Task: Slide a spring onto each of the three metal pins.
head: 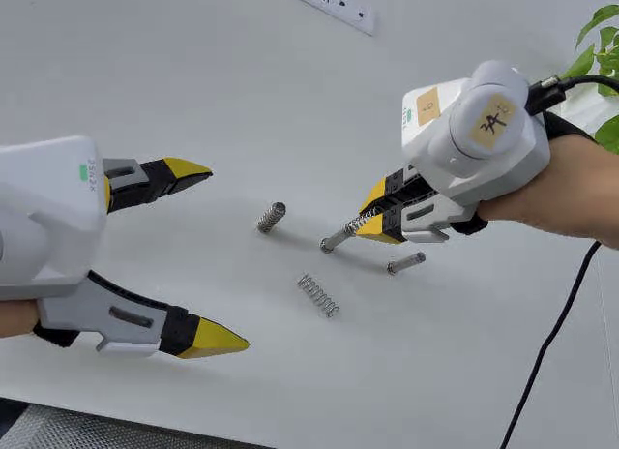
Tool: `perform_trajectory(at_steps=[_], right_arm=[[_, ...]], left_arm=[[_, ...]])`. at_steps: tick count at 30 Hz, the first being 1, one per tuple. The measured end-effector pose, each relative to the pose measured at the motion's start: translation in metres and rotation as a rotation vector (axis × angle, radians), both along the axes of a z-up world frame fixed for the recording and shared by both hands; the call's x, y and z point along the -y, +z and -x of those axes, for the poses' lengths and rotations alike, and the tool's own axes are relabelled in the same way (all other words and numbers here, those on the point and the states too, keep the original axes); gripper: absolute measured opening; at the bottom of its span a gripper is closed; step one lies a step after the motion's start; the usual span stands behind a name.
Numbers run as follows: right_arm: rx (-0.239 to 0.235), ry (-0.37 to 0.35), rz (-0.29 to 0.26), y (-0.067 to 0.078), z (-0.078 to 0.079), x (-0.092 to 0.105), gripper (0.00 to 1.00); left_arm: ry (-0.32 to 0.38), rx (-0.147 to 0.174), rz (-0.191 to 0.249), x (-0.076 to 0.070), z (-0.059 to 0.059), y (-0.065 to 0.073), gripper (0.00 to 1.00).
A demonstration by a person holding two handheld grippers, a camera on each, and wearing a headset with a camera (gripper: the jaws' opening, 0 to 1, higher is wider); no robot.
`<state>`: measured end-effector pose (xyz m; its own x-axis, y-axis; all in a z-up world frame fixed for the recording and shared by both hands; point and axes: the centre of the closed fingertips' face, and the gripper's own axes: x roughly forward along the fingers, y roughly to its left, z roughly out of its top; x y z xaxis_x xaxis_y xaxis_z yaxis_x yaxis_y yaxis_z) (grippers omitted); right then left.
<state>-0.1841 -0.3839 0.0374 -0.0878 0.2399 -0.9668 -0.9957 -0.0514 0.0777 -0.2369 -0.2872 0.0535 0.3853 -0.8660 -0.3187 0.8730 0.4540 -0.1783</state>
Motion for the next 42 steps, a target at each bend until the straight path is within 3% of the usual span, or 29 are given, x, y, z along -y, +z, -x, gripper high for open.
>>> perform_trajectory(at_steps=[15, 42], right_arm=[[-0.004, 0.022, 0.008, -0.009, 0.0, 0.001, 0.08], [-0.006, 0.001, -0.004, -0.03, -0.006, 0.003, 0.08]], left_arm=[[-0.006, -0.009, 0.004, 0.002, 0.003, -0.003, 0.95], [-0.007, -0.021, 0.016, 0.004, 0.002, -0.004, 0.93]])
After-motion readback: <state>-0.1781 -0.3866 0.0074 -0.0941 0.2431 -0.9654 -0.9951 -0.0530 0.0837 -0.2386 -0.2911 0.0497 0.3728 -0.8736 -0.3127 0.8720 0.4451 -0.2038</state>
